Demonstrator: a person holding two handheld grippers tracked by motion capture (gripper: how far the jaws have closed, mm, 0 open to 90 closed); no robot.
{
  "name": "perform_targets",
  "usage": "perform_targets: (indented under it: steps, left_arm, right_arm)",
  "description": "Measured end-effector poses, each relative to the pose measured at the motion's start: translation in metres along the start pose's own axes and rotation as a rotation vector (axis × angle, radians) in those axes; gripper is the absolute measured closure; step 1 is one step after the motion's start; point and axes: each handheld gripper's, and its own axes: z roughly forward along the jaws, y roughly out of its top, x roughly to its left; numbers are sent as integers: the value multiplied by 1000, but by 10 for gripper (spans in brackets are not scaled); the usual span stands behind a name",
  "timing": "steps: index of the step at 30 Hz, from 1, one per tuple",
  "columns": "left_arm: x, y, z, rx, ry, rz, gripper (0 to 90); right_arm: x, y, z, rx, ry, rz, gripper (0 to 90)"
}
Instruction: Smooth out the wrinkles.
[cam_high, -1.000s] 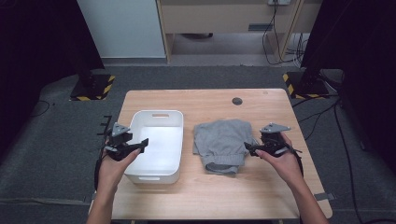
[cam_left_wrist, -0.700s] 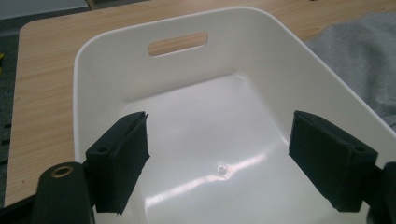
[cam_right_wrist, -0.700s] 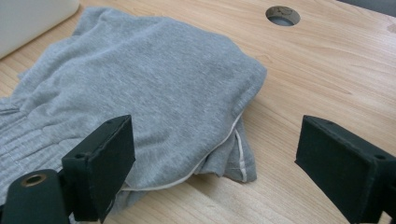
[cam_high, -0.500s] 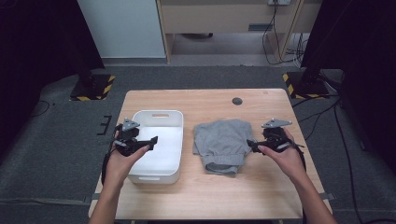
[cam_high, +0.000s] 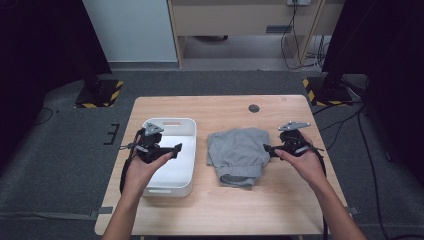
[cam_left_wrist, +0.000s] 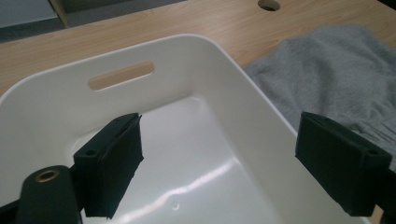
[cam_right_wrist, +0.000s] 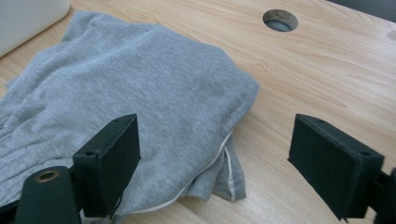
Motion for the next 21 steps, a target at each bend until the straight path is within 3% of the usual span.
perform_targets:
  steps: [7,21]
  left_arm:
    - [-23,14,12,-4,-33,25,143]
    - [-59,30,30,-3,-76,62,143]
  right_arm:
    - [-6,11,5,16,-7,-14,258]
    - [-12,20,14,30,-17,-18,275]
